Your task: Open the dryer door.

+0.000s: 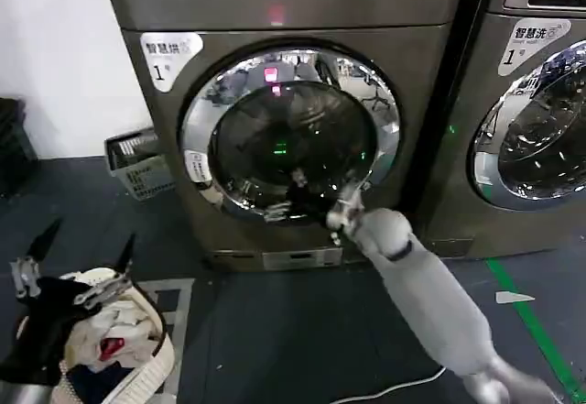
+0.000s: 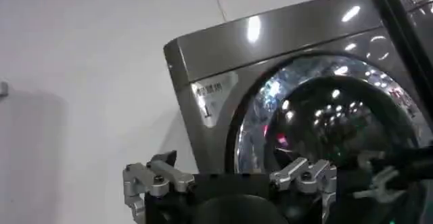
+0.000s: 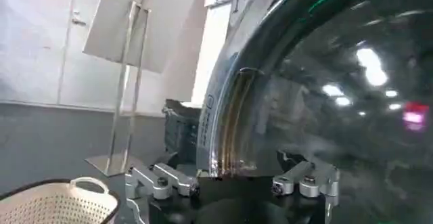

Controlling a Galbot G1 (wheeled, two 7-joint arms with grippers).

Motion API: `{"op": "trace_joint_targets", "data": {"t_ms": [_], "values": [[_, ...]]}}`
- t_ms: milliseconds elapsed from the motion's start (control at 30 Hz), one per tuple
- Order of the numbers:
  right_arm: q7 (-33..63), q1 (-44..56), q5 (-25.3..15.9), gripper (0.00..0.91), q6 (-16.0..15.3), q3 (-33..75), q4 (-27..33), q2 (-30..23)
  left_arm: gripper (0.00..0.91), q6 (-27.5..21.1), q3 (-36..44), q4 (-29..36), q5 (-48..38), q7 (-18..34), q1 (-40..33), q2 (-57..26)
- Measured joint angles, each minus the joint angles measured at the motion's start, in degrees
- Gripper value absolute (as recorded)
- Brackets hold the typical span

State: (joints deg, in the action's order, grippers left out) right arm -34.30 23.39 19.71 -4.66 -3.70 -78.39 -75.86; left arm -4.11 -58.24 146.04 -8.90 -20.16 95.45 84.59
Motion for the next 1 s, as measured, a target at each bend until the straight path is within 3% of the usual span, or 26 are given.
{"op": "trace_joint_targets", "data": {"t_ms": [667,1000], "values": [[-1.01,-7.77,-0.28,0.907,1.21,-3.8,12.28,-8.0,0.907,-2.37,-0.16,1.11,1.52,-1.42,-0.35,0.7],[-3.19,-9.85,0.01,0.907,1.02,-5.32,14.13,-10.03,0.907,-4.08,0.02,1.15,2.56,-2.76,-0.73,0.89]]}}
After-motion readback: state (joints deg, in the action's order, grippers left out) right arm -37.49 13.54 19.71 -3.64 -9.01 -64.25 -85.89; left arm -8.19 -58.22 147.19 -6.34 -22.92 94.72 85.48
